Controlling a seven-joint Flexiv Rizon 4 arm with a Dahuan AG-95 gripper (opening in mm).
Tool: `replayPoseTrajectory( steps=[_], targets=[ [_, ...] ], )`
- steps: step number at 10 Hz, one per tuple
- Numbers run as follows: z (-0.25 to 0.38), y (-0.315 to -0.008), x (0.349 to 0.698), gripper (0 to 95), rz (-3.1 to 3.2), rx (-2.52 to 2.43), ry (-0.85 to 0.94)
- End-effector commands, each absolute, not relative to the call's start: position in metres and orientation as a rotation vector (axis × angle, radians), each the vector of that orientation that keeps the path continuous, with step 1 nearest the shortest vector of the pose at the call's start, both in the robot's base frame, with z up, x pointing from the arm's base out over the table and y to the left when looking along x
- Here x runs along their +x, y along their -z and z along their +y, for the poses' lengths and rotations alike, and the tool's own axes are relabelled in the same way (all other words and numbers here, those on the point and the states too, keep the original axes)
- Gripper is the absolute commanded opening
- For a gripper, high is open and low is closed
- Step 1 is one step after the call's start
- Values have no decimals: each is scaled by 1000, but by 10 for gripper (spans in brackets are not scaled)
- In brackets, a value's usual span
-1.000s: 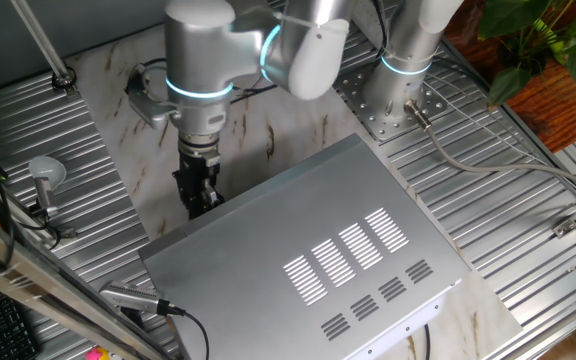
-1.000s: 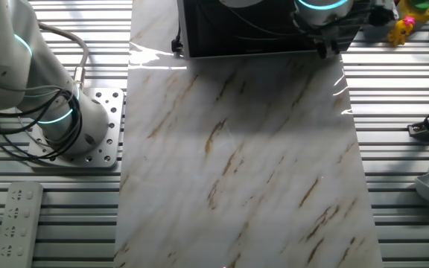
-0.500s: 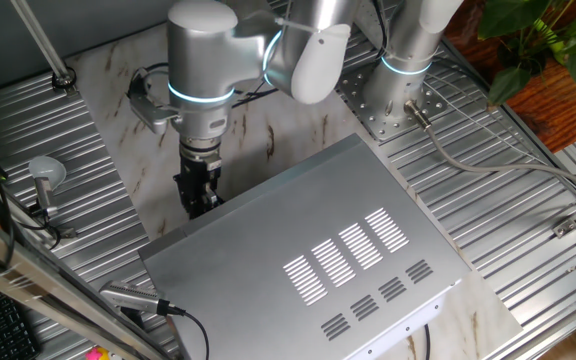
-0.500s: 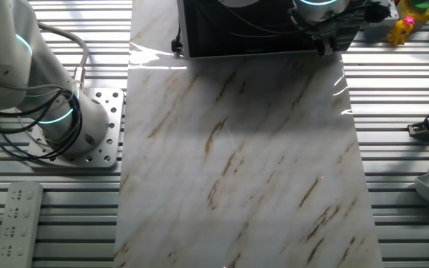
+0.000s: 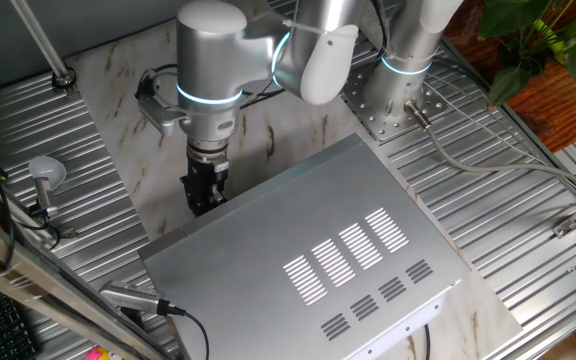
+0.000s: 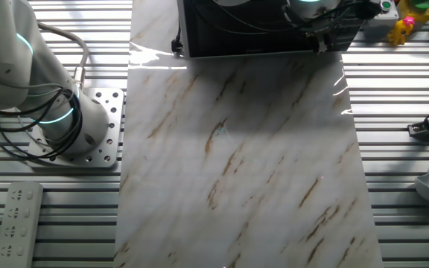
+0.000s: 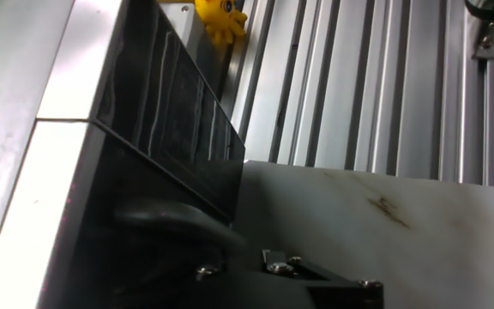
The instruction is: Open the microwave door
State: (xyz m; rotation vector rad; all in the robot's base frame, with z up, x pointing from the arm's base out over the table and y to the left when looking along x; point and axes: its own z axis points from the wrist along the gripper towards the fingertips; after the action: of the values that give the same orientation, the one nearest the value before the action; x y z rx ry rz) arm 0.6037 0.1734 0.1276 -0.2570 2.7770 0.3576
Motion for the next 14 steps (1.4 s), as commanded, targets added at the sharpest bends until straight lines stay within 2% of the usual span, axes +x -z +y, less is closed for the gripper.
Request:
replayPoseTrajectory(
  steps=[1,14],
  targets=[
    [175,-127,605,190,2771,-259,-348],
    [177,-130,607,190,2780,-252,-349]
  ],
)
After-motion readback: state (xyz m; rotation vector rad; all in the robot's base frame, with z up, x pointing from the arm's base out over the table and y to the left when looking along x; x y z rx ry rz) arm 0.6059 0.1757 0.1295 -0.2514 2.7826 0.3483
